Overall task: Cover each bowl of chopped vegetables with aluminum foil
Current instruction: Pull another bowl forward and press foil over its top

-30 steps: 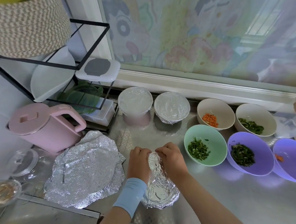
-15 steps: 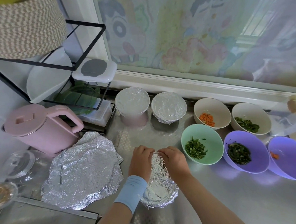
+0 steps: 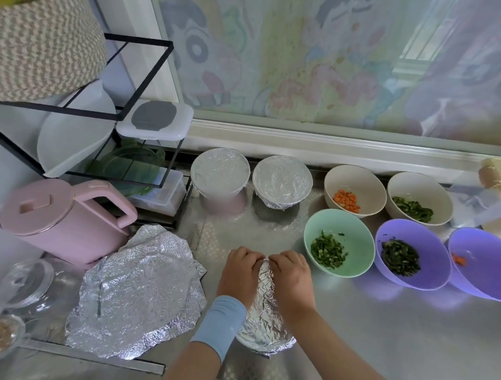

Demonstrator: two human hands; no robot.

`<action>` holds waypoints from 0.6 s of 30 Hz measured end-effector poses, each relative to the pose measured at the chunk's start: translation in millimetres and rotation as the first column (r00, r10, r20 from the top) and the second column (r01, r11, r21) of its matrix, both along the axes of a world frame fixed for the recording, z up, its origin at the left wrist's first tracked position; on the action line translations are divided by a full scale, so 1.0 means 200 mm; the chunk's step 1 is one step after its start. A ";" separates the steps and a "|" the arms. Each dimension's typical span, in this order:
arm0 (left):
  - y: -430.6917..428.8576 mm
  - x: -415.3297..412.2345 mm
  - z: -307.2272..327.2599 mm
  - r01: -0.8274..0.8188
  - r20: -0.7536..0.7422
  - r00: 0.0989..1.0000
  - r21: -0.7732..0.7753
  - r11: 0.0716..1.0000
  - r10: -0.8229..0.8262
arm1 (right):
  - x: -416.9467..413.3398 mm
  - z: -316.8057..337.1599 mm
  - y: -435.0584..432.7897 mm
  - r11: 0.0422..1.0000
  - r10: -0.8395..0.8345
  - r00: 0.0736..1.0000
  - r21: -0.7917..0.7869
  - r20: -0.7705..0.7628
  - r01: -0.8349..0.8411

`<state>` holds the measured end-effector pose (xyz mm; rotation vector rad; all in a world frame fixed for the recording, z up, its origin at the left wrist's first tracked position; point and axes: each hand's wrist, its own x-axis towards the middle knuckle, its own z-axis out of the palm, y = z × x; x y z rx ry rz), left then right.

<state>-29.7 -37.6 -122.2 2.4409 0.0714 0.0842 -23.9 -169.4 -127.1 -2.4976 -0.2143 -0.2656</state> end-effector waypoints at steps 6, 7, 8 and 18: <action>-0.03 -0.03 -0.01 -0.099 -0.044 0.994 -0.001 0.995 0.099 | 0.05 0.00 -0.02 0.995 0.063 0.993 0.090 -0.102 -0.053; -0.03 -0.04 -0.01 -0.113 -0.052 0.992 0.006 0.994 0.113 | 0.07 0.01 -0.02 0.992 0.092 0.988 0.095 -0.124 -0.080; -0.03 -0.04 -0.01 -0.119 -0.056 0.991 0.019 0.993 0.120 | 0.08 0.02 -0.03 0.990 0.121 0.984 0.090 -0.132 -0.110; -0.02 -0.01 0.00 -0.006 -0.038 0.999 -0.059 0.998 0.003 | 0.03 0.00 -0.09 0.993 0.020 0.990 0.117 -0.141 -0.003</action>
